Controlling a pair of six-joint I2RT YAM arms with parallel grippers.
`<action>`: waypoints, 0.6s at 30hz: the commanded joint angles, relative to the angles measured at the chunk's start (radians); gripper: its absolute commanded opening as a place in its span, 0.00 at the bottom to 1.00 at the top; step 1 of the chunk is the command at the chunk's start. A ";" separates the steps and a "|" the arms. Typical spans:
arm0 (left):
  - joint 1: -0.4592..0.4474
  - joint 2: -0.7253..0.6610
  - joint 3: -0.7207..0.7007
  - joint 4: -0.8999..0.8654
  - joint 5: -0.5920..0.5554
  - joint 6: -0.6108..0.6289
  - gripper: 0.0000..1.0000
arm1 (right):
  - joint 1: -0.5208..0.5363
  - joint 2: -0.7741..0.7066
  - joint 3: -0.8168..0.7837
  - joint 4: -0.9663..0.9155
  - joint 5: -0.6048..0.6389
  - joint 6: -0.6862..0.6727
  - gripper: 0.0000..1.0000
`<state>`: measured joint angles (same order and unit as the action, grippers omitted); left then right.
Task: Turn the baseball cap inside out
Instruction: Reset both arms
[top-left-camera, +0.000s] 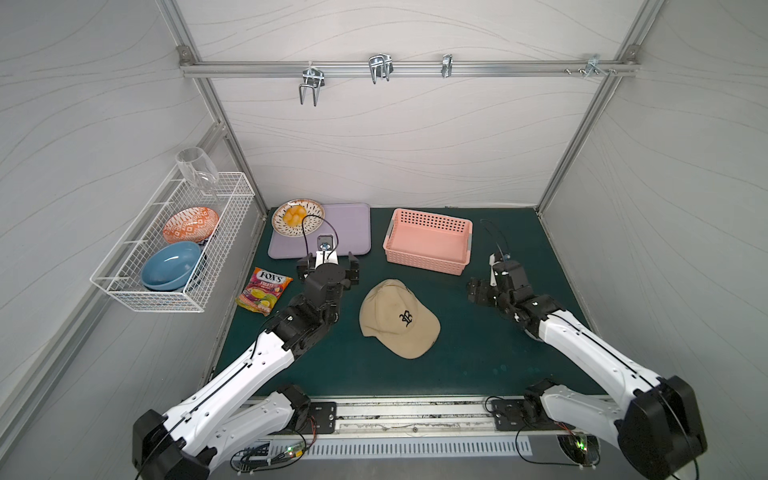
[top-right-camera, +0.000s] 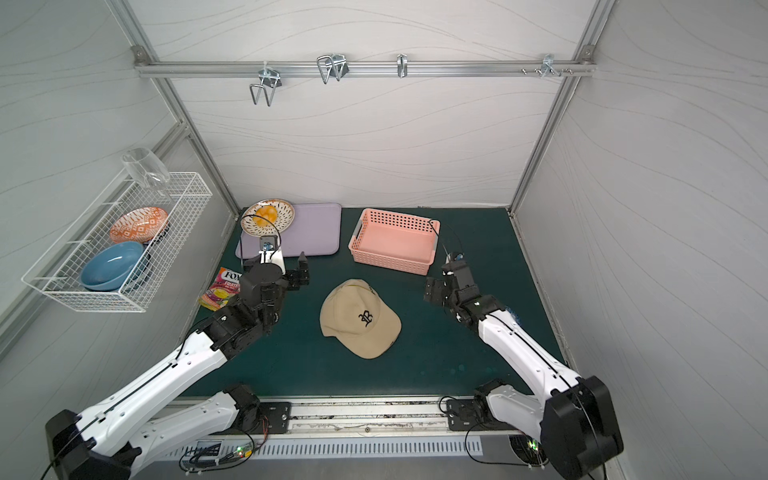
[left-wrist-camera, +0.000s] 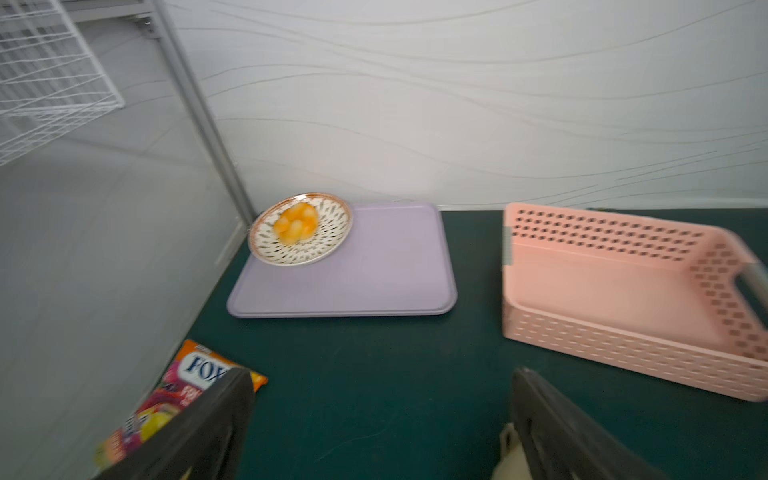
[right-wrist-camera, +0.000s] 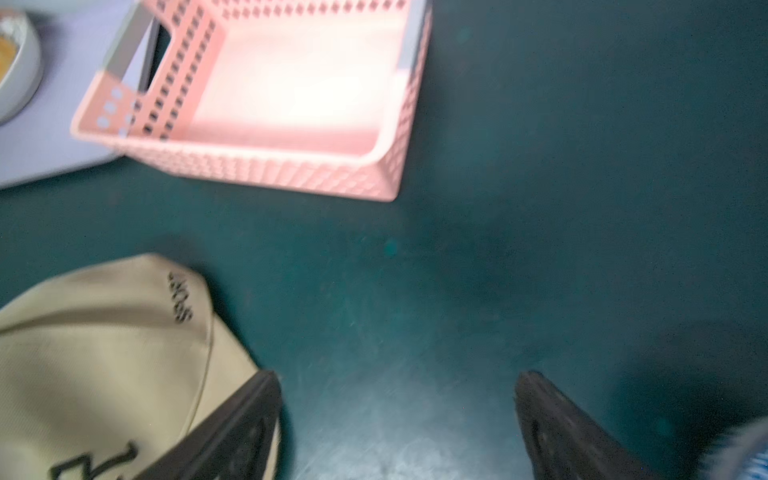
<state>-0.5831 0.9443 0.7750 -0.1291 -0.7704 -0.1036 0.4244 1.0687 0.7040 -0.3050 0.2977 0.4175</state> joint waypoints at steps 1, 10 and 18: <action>0.101 0.038 -0.061 0.074 -0.103 0.023 1.00 | -0.076 -0.017 0.000 0.009 0.259 -0.035 0.96; 0.313 0.153 -0.234 0.312 0.103 0.089 1.00 | -0.333 0.101 -0.082 0.316 0.143 -0.184 0.99; 0.482 0.238 -0.369 0.617 0.417 0.114 1.00 | -0.437 0.195 -0.210 0.660 -0.084 -0.298 0.99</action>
<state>-0.1513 1.1584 0.4149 0.2886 -0.5137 0.0044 0.0025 1.2491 0.5243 0.1471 0.3206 0.1864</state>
